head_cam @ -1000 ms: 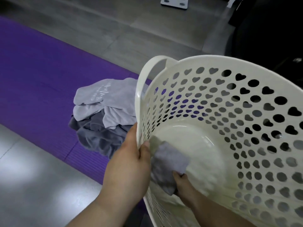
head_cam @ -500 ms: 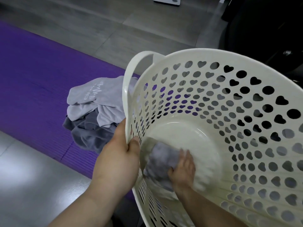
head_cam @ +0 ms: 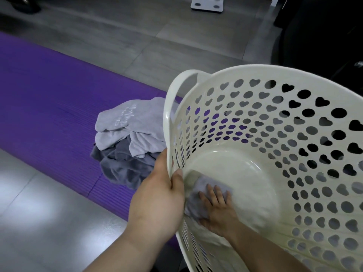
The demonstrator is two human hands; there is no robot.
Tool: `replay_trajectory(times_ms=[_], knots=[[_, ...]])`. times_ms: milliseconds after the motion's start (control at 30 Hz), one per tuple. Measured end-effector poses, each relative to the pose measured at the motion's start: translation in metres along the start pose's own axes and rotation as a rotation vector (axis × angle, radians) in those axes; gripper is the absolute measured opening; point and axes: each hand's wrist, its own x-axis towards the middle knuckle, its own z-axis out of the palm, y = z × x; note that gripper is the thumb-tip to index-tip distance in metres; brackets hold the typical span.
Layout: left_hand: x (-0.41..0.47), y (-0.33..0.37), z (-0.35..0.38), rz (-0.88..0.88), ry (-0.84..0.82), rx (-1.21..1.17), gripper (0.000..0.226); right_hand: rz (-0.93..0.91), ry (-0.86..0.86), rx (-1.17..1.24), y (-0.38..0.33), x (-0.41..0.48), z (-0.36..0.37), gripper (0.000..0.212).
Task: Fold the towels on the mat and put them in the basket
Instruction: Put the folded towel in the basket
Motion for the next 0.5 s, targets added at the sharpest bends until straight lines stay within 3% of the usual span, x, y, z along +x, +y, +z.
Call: replay_trajectory(times_ms=[100, 233, 267, 300, 400, 500], knots=[[0.001, 0.001, 0.000, 0.027, 0.008, 0.006, 0.040, 0.025, 0.034, -0.044, -0.001, 0.003, -0.012, 0.077], [0.003, 0.000, 0.001, 0.055, -0.040, -0.052, 0.036, 0.005, 0.152, -0.049, -0.005, 0.004, -0.057, 0.074], [0.003, -0.001, -0.002, 0.061, -0.072, -0.100, 0.034, 0.054, 0.269, 0.007, -0.006, 0.005, -0.066, 0.070], [0.004, -0.004, -0.005, 0.079, -0.109, -0.167, 0.036, 0.114, 0.389, 0.138, -0.008, 0.004, -0.080, 0.068], [0.018, -0.016, -0.016, 0.025, -0.224, -0.468, 0.045, 0.173, 0.471, 0.593, -0.024, -0.004, -0.145, 0.059], [0.037, -0.030, -0.024, -0.333, -0.166, -0.713, 0.038, 0.284, 0.489, 0.990, -0.047, -0.008, -0.211, 0.046]])
